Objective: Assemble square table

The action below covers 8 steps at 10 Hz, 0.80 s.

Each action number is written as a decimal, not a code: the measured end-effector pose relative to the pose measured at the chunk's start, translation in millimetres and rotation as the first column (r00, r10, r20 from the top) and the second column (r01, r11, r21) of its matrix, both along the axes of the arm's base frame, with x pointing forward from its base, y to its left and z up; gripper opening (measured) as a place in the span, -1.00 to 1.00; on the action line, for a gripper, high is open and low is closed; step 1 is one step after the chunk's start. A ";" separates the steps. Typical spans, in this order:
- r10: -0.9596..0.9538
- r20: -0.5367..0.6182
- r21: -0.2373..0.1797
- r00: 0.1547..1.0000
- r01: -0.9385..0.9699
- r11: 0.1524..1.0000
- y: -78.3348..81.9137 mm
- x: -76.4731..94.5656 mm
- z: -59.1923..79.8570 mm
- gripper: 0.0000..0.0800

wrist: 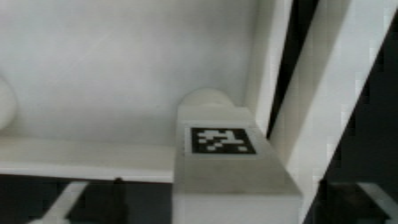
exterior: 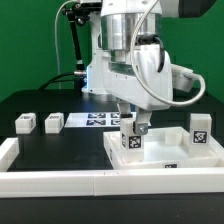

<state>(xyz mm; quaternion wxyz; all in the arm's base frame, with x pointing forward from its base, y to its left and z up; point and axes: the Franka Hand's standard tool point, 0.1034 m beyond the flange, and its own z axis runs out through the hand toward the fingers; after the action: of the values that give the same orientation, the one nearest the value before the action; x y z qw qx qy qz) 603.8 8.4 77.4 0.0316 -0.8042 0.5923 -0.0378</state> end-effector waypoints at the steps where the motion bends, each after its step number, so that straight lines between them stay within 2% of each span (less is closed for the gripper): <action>1: 0.097 0.000 -0.010 0.995 -0.097 0.995 1.0 0.0 -0.1 0.54; 4: 0.423 -0.007 -0.043 0.906 -0.422 0.905 -3.6 -0.1 -1.4 0.62; 7: 0.574 -0.015 -0.059 0.819 -0.573 0.817 -4.1 -0.1 -1.4 0.62; 8: 0.654 -0.023 -0.070 0.757 -0.653 0.754 -4.5 -0.2 -1.5 0.62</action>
Offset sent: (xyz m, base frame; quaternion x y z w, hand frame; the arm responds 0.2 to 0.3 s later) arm 0.0086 0.0105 -0.0059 0.0498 -0.0521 -0.2392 0.9683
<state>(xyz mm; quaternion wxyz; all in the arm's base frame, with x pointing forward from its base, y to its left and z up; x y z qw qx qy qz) 603.6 3.9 75.8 0.0140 -0.9609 0.2726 -0.0471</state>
